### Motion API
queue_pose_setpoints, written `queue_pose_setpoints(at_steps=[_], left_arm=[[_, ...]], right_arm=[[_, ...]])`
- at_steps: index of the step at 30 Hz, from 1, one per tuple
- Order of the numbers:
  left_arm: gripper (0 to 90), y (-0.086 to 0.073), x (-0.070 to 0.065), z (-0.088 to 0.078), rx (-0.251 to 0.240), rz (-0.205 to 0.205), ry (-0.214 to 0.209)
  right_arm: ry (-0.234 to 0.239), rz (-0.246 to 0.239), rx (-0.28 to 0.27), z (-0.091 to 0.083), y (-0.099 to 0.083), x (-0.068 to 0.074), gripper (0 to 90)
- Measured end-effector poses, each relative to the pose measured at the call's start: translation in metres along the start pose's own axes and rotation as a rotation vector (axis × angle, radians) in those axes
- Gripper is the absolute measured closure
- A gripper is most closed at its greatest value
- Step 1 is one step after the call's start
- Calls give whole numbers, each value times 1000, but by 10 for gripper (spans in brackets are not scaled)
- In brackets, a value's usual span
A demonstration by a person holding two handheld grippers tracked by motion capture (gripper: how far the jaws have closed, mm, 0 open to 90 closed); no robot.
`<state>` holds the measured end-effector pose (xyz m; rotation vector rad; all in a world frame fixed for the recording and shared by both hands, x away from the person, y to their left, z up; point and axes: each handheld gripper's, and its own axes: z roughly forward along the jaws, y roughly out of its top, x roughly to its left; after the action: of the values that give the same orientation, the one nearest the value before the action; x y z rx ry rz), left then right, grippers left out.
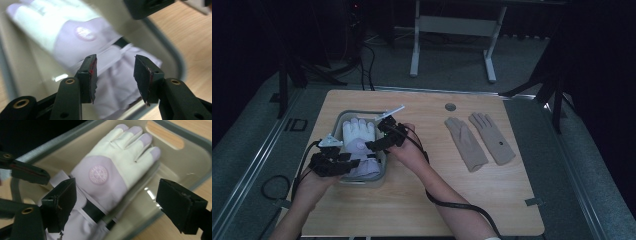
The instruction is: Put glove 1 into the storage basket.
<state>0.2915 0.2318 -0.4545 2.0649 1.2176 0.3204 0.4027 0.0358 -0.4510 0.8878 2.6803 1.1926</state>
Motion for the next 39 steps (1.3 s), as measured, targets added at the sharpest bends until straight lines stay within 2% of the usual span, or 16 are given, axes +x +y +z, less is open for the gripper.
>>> queue_pose_setpoints(at_steps=[6,14,19,22,23,28,32,37,39], left_arm=[[554,8,-16,4,-34,12,-37],[562,15,-42,14,-70,47,-92],[561,20,-59,21,-83,70,-111],[561,22,-66,25,-92,79,-123],[562,23,-68,26,-97,78,-130],[552,24,-79,35,-105,89,-154],[454,24,-87,42,-108,108,-179],[275,23,-97,49,-128,124,-194],[202,22,-101,53,-147,139,-230]], right_arm=[[-12,-16,-23,-17,-8,-6,142],[-32,-15,-61,-45,-27,-24,141],[-21,15,-66,-63,-41,-38,136],[-53,22,-75,-73,-49,-44,131],[-47,28,-79,-76,-52,-46,117],[-74,34,-76,-87,-64,-54,129],[-89,34,-83,-96,-74,-62,142],[-116,44,-109,-110,-87,-75,216],[-121,45,-114,-115,-92,-80,221]])
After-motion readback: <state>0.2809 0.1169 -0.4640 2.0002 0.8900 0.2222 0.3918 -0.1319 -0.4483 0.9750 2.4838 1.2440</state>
